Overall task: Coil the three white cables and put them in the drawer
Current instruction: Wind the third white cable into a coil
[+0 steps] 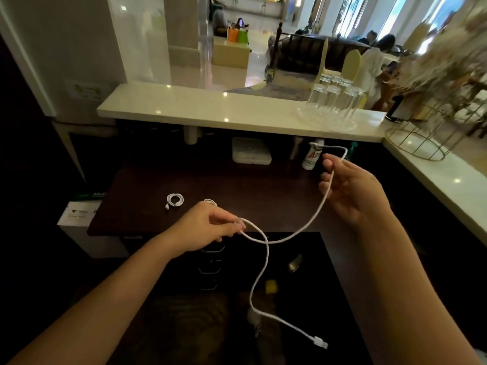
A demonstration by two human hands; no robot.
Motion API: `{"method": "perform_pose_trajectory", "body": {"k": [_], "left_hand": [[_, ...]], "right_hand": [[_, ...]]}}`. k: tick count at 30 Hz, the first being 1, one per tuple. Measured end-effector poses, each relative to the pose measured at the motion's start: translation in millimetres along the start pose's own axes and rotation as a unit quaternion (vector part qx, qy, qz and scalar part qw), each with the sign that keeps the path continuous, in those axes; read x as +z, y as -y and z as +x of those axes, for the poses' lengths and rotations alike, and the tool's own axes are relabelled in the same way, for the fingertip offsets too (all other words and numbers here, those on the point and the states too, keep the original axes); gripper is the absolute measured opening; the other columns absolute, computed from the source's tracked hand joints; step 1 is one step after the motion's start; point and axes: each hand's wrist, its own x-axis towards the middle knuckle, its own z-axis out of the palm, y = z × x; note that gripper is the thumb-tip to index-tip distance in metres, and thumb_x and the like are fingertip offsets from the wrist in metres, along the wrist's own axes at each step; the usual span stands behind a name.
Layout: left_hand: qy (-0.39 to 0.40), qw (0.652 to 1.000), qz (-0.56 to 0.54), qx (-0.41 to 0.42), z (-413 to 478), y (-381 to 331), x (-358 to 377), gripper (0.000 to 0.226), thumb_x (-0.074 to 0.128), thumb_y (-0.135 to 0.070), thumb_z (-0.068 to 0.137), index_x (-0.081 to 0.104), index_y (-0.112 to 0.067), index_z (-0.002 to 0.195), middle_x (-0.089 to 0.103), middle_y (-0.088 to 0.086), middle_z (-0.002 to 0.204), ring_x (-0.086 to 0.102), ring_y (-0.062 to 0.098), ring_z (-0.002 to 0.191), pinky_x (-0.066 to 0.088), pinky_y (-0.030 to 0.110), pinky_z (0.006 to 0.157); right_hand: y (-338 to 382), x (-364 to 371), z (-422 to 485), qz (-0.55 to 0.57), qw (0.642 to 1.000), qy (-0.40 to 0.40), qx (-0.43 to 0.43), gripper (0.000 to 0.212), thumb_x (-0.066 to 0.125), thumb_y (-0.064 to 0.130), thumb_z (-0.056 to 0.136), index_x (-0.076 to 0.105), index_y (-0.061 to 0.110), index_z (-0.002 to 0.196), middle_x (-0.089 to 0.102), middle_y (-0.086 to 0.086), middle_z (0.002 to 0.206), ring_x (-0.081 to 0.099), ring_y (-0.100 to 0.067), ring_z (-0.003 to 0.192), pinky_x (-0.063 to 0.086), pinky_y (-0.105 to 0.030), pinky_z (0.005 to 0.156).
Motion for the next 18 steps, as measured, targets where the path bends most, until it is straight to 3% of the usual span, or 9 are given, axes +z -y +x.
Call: {"method": "perform_pose_trajectory", "body": {"k": [4,6,8,9,10,12,14,16,18], "left_hand": [[-0.019,0.977,-0.211,0.001,-19.5,1.6,7.2,0.027,0.057,-0.023,0.096,0.068,-0.004,0.081,0.074,0.008,0.093,0.07,0.023,0.098,0.052,0.041,0.096],[0.014,0.922,-0.386,0.001,-27.8,-0.7,9.6,0.029,0.054,-0.026,0.091,0.059,-0.008,0.069,0.067,0.01,0.084,0.066,0.027,0.097,0.048,0.041,0.094],[0.006,0.875,-0.483,0.022,-31.3,-3.3,15.7,0.032,0.052,-0.027,0.093,0.05,-0.013,0.064,0.054,0.005,0.066,0.064,0.026,0.088,0.045,0.04,0.094],[-0.006,0.875,-0.482,0.032,-31.4,-5.8,19.4,0.036,0.048,-0.028,0.096,0.047,-0.013,0.064,0.045,0.002,0.056,0.062,0.024,0.076,0.045,0.039,0.091],[-0.017,0.896,-0.442,0.039,-30.8,-9.0,22.9,0.037,0.044,-0.029,0.098,0.044,-0.013,0.065,0.035,0.0,0.05,0.056,0.021,0.061,0.046,0.038,0.084],[0.013,0.945,-0.326,0.034,-30.2,-18.6,26.5,0.037,0.039,-0.031,0.101,0.044,-0.013,0.069,0.024,-0.003,0.047,0.031,0.014,0.043,0.04,0.032,0.058],[0.084,0.969,-0.234,-0.004,-30.7,-25.3,23.1,0.038,0.039,-0.033,0.102,0.047,-0.014,0.07,0.022,-0.002,0.05,0.019,0.011,0.043,0.019,0.029,0.046],[0.149,0.971,-0.186,-0.038,-32.1,-25.5,15.1,0.041,0.044,-0.038,0.1,0.046,-0.015,0.066,0.021,-0.001,0.05,0.016,0.011,0.042,0.011,0.03,0.046],[0.19,0.957,-0.207,-0.069,-35.7,-22.6,4.1,0.043,0.046,-0.042,0.098,0.044,-0.016,0.064,0.022,-0.004,0.047,0.017,0.009,0.039,0.011,0.026,0.043]], "right_hand": [[-28.3,-36.2,8.4,-0.092,0.992,-0.088,0.011,0.021,0.041,0.005,0.101,0.062,0.003,0.108,0.048,0.0,0.068,0.038,-0.003,0.039,0.034,-0.017,0.038],[-44.8,-47.9,7.8,-0.12,0.985,-0.108,0.062,0.026,0.038,0.003,0.101,0.057,-0.003,0.117,0.043,-0.002,0.066,0.034,-0.003,0.035,0.029,-0.016,0.033],[-63.2,-54.1,3.6,-0.194,0.968,-0.096,0.13,0.032,0.04,0.01,0.102,0.054,-0.011,0.122,0.049,-0.006,0.067,0.042,-0.01,0.041,0.037,-0.019,0.036],[-70.8,-54.2,-0.6,-0.286,0.942,-0.077,0.159,0.039,0.043,0.019,0.103,0.054,-0.013,0.123,0.056,-0.011,0.074,0.051,-0.016,0.05,0.046,-0.024,0.043],[-76.8,-52.2,-5.6,-0.416,0.891,-0.051,0.175,0.05,0.047,0.032,0.102,0.053,-0.01,0.128,0.063,-0.015,0.088,0.059,-0.023,0.066,0.053,-0.03,0.055],[-79.1,-39.6,-20.8,-0.609,0.786,0.015,0.109,0.069,0.058,0.051,0.092,0.045,0.008,0.144,0.059,-0.013,0.13,0.06,-0.028,0.113,0.052,-0.038,0.092],[-73.8,-9.6,-45.9,-0.538,0.828,0.157,0.024,0.069,0.067,0.044,0.088,0.04,0.025,0.148,0.05,-0.002,0.145,0.053,-0.011,0.127,0.043,-0.029,0.106],[-73.1,23.4,-73.1,-0.399,0.856,0.33,0.014,0.054,0.066,0.02,0.093,0.047,0.026,0.143,0.058,0.004,0.136,0.058,0.0,0.118,0.046,-0.02,0.101],[-80.9,37.2,-82.6,-0.354,0.847,0.397,-0.007,0.029,0.058,0.01,0.097,0.062,0.017,0.125,0.07,0.001,0.112,0.066,-0.004,0.102,0.052,-0.022,0.092]]}}
